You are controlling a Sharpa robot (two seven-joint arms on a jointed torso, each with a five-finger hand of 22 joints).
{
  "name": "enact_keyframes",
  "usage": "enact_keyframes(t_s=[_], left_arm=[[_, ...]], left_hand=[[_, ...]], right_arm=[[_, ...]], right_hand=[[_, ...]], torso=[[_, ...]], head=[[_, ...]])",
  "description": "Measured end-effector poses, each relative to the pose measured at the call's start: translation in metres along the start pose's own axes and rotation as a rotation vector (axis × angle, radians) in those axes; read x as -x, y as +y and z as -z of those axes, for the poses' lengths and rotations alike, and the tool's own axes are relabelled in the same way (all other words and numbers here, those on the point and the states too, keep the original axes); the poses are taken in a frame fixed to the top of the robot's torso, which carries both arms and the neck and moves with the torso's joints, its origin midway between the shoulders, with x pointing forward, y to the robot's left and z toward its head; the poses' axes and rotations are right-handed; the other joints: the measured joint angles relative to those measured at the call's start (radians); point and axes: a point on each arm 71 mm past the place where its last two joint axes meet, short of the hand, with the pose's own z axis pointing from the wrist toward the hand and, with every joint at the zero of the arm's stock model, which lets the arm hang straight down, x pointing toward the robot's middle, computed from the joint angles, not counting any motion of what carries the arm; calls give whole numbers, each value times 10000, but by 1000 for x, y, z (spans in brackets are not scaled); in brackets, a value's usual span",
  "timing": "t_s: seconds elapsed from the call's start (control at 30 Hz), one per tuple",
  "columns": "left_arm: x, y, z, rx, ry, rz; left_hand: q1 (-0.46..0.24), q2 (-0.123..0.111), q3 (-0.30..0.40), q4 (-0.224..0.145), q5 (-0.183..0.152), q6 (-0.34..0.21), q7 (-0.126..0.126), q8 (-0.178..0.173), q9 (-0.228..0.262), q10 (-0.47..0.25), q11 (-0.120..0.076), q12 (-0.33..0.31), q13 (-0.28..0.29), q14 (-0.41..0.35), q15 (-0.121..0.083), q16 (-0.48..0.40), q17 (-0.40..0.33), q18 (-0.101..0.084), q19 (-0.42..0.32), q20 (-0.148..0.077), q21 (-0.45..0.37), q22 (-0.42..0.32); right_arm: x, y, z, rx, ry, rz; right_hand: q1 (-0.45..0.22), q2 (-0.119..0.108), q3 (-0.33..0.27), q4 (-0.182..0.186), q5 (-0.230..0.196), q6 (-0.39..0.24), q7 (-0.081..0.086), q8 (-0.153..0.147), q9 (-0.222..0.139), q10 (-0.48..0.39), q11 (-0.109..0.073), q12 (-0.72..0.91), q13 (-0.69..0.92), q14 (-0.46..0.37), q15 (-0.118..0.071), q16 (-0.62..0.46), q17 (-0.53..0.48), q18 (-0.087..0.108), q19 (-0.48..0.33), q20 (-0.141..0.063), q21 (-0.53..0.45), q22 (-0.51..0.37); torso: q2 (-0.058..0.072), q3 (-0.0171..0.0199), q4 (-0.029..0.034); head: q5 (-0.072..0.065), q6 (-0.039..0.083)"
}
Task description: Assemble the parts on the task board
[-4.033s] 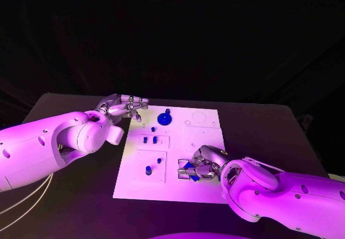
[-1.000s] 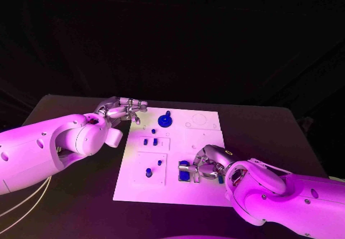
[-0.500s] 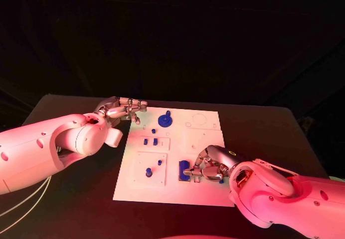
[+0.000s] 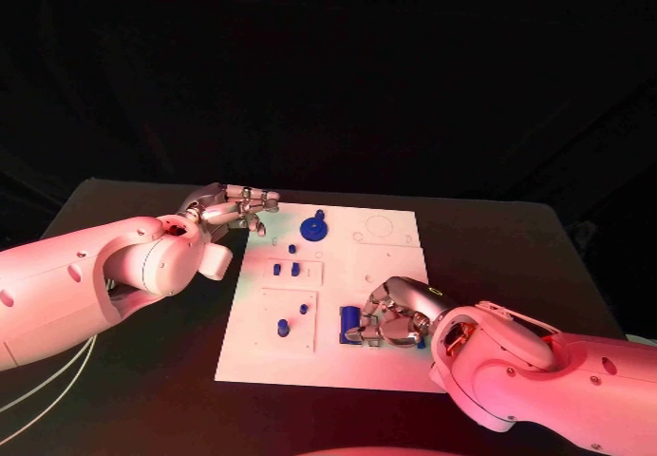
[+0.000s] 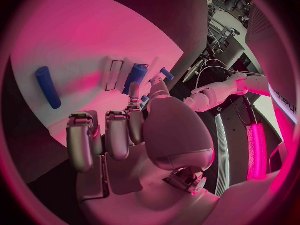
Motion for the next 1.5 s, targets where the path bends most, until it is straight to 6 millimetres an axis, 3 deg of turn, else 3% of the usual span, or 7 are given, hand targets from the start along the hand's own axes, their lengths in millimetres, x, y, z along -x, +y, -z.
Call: enact_keyframes(t_s=[0.7,0.77,0.97,1.17,1.37,1.5], left_arm=[[1,0,0,3,-9,-3],[1,0,0,4,-10,-4],[1,1,0,7,-5,-8],[2,2,1,33,-26,-21],[2,4,2,55,-29,-29],[2,4,2,54,-8,-27]], left_hand=[[0,0,0,0,0,0,0,0,1,0,0,0,7,0,0,0,1,0,0,0,0,-11],[0,0,0,0,0,0,0,0,1,0,0,0,6,0,0,0,1,0,0,0,0,-10],[0,0,0,0,0,0,0,0,1,0,0,0,6,0,0,0,1,0,0,0,0,-11],[0,0,0,0,0,0,0,0,1,0,0,0,14,0,0,0,1,0,0,0,0,-10],[0,0,0,0,0,0,0,0,1,0,0,0,13,0,0,0,1,1,0,0,0,-10],[0,0,0,0,0,1,0,0,2,0,0,0,13,0,0,0,1,1,0,0,0,-9]], right_arm=[[2,-5,-3,12,-89,-13],[5,-9,-1,32,-184,-127],[24,-27,6,69,-529,-735],[41,-54,18,-152,-758,-966],[47,-70,27,-370,-739,-701],[44,-76,31,-500,-676,-341]], right_hand=[[328,118,128,-128,51,-5,1,0,-45,9,8,3,708,1,2,0,-1,0,0,0,-39,7],[393,183,153,-152,145,-237,68,-156,-122,-46,-18,-273,1358,1,2,-24,-2,0,0,0,-291,7],[1065,381,431,-344,516,-946,517,-1063,-596,-603,306,-433,1791,-32,188,-231,-2,-2,2,111,-996,6],[1147,407,489,-371,574,-753,511,-1319,-785,-605,371,-585,1862,-21,232,-270,-2,-2,2,182,-956,5],[1239,417,552,-354,926,-484,452,-1493,-883,-600,367,-649,1932,-20,233,-270,-3,-2,2,182,-810,4],[1165,344,454,-123,1336,-247,407,-1561,-899,-599,366,-771,1933,-20,233,-270,6,-2,2,181,-727,4]], torso=[[-10,-3,-12],[-15,-1,-12],[-27,-3,-1],[-30,-2,-25],[-30,-1,-67],[-29,12,-80]], head=[[-2,-14],[-3,-1],[-58,55],[-117,83],[-241,88],[-373,39]])
